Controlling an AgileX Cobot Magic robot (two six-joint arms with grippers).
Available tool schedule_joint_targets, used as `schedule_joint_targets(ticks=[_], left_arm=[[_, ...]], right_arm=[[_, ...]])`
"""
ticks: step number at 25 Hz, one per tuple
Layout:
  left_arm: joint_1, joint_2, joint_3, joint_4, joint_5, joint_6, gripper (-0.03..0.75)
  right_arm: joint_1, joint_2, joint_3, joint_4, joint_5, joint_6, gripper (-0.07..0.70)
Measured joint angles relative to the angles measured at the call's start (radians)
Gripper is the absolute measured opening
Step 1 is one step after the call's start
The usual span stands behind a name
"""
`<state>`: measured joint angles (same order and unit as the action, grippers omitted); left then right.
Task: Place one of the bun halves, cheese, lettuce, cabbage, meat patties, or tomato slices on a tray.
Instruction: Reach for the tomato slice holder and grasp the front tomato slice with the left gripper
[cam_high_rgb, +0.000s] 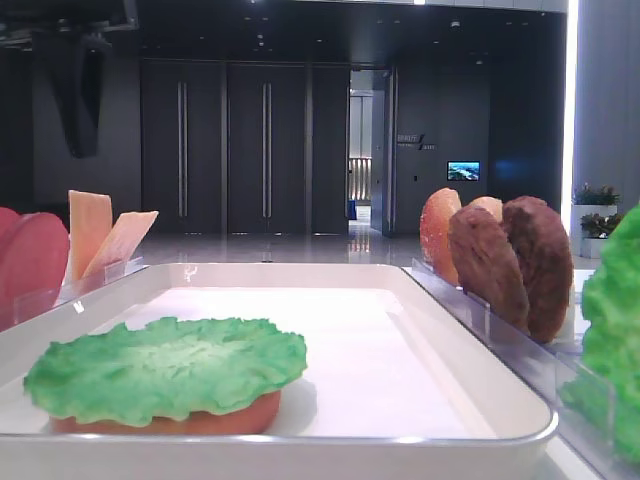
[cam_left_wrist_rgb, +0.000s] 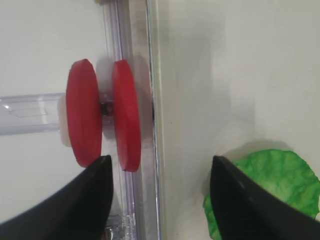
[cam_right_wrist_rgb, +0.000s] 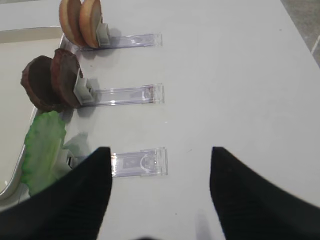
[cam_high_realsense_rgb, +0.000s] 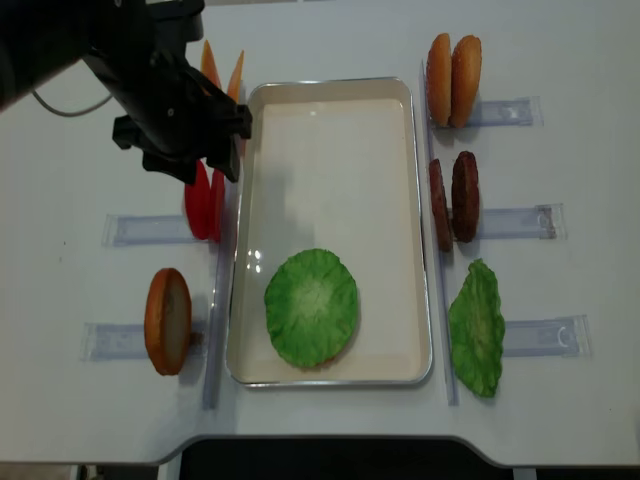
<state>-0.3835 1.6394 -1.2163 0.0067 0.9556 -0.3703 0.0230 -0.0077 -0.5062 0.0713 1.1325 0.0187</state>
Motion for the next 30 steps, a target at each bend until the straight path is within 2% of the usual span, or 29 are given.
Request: schedule_joint_targets(ticks=[22,30], left_arm=[[0.0,0.131,-0.001,0.05,-0.008,-0.021,0.471],[0.0,0.149,-0.001,0.084,-0.027,-0.021,0.471]], right_arm=[[0.0,0.0,0.0,0.0,0.0,0.0,0.413],[0.0,0.0,0.0,0.0,0.0,0.0,0.413]])
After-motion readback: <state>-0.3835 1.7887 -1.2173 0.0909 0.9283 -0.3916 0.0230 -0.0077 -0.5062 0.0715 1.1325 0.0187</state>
